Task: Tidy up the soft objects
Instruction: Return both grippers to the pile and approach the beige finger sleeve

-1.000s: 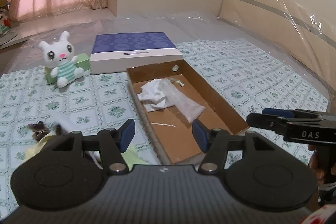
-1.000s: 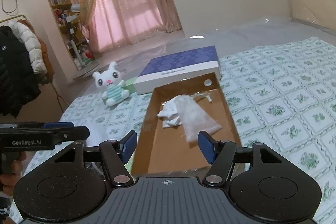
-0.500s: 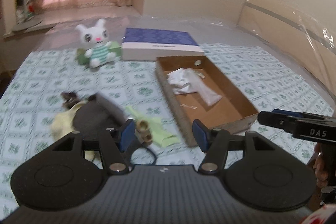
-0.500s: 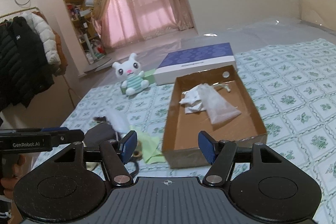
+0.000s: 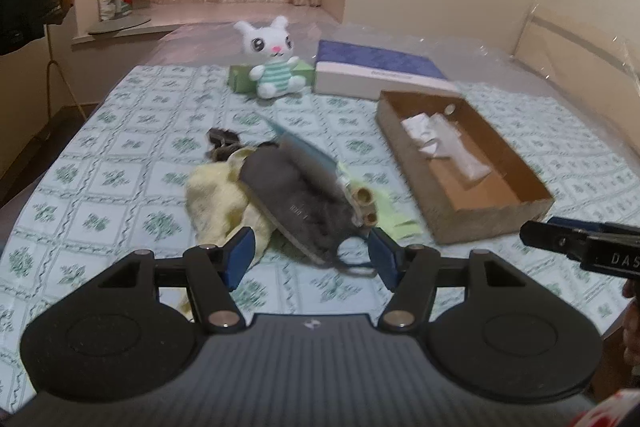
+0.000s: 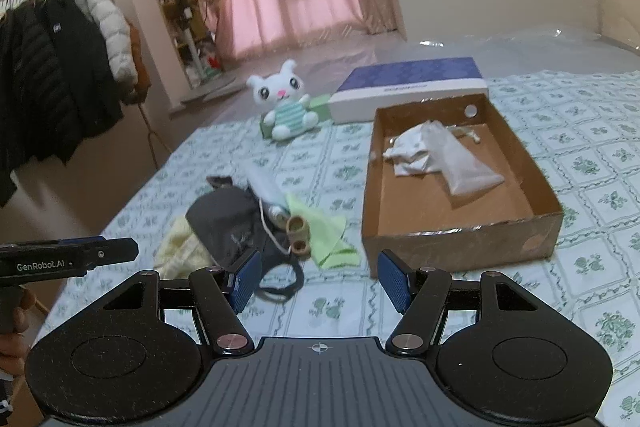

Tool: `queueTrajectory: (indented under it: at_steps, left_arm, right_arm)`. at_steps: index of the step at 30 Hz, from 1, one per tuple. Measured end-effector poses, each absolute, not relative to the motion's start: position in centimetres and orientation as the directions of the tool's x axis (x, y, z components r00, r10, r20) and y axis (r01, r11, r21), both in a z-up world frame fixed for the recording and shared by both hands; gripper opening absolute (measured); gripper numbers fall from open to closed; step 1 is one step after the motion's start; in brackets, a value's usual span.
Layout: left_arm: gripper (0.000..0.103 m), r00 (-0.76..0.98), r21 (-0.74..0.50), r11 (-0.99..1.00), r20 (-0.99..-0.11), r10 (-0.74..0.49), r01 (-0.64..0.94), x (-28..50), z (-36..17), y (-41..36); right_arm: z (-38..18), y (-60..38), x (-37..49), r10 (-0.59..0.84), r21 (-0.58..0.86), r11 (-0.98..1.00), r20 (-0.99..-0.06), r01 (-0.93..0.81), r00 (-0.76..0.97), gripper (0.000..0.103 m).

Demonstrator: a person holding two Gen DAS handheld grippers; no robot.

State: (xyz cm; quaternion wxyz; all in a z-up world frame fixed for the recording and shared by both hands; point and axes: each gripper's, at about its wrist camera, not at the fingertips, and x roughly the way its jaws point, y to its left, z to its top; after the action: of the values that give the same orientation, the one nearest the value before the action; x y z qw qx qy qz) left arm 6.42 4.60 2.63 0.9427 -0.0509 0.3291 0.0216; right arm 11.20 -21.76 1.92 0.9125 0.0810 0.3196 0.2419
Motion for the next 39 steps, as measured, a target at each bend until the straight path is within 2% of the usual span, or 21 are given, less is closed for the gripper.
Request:
queueTrajectory:
  at_steps: [13, 23, 26, 28, 30, 39]
  left_arm:
    - [0.06, 0.749, -0.091, 0.989, -0.662, 0.027, -0.117, 6.8, 0.5, 6.4]
    - [0.058, 0.763, -0.076, 0.994, -0.646, 0.007, -0.074, 8.6, -0.5, 5.7]
    - [0.056, 0.767, -0.073, 0.996, -0.642, -0.002, -0.059, 9.4, -0.9, 5.4]
    - [0.056, 0.768, -0.069, 0.996, -0.641, -0.007, -0.049, 10.0, -1.2, 5.2]
    - [0.056, 0.771, -0.066, 0.997, -0.637, -0.013, -0.038, 10.5, -1.5, 5.1]
    - [0.05, 0.763, -0.029, 1.0, -0.647, -0.013, -0.007, 13.9, -3.6, 4.7]
  right_arm:
    - [-0.6, -18.9, 11.6, 0.463, 0.214, 0.88, -0.591, -0.425, 0.661, 0.064]
    - [-2.2, -16.9, 13.2, 0.438, 0.157, 0.886, -0.594, -0.437, 0.675, 0.064]
    - [-2.8, -16.3, 13.8, 0.439, 0.144, 0.883, -0.59, -0.446, 0.678, 0.059]
    - [-3.2, -15.8, 14.2, 0.444, 0.138, 0.879, -0.587, -0.457, 0.677, 0.05]
    - [-3.6, -15.2, 14.7, 0.451, 0.132, 0.873, -0.586, -0.47, 0.673, 0.046]
    - [-6.5, -12.6, 17.8, 0.466, 0.118, 0.858, -0.589, -0.501, 0.66, 0.038]
